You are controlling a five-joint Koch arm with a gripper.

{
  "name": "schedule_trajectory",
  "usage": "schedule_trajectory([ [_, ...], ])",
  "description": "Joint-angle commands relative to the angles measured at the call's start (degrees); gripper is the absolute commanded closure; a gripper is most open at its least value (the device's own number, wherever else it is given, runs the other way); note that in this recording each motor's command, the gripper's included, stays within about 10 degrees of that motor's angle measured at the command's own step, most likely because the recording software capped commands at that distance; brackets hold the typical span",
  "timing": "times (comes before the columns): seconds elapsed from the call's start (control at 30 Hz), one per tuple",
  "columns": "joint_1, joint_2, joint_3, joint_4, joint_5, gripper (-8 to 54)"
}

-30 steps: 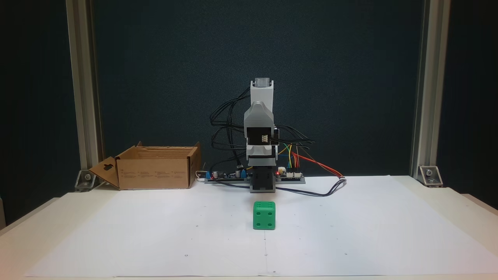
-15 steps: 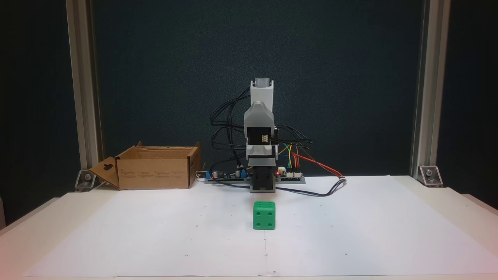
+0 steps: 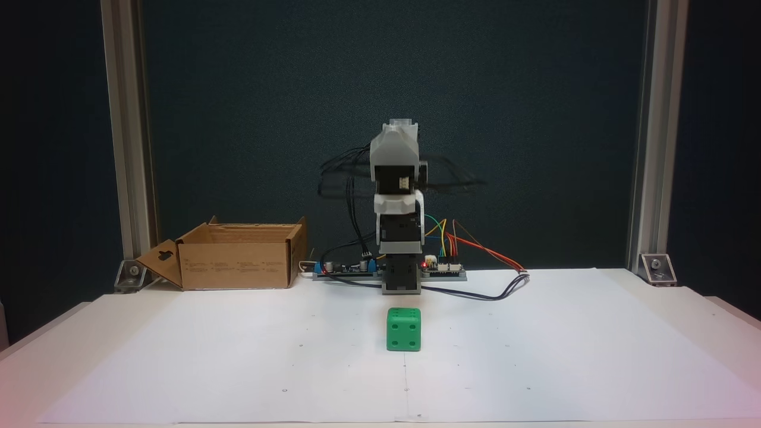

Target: Grasp a green dice and put it in the bin.

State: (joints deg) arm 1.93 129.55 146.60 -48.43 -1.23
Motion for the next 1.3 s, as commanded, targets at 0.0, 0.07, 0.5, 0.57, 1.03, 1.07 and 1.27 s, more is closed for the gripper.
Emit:
schedule_trajectory([
  [0.0, -0.6, 6.1, -7.7, 9.0, -1.8, 1.4],
  [0.07, -1.5, 5.9, -13.5, 16.8, -1.6, 1.6],
  [0.5, -3.2, 0.4, -29.2, 67.0, 4.7, 2.6],
  [0.57, -2.7, -3.5, -32.5, 74.6, 5.1, 2.5],
  [1.03, -0.4, -23.0, -47.1, 101.9, 7.5, 1.8],
  [1.07, -0.5, -23.5, -47.6, 101.9, 7.5, 1.8],
  [1.27, -0.8, -28.6, -51.4, 101.9, 7.5, 1.8],
])
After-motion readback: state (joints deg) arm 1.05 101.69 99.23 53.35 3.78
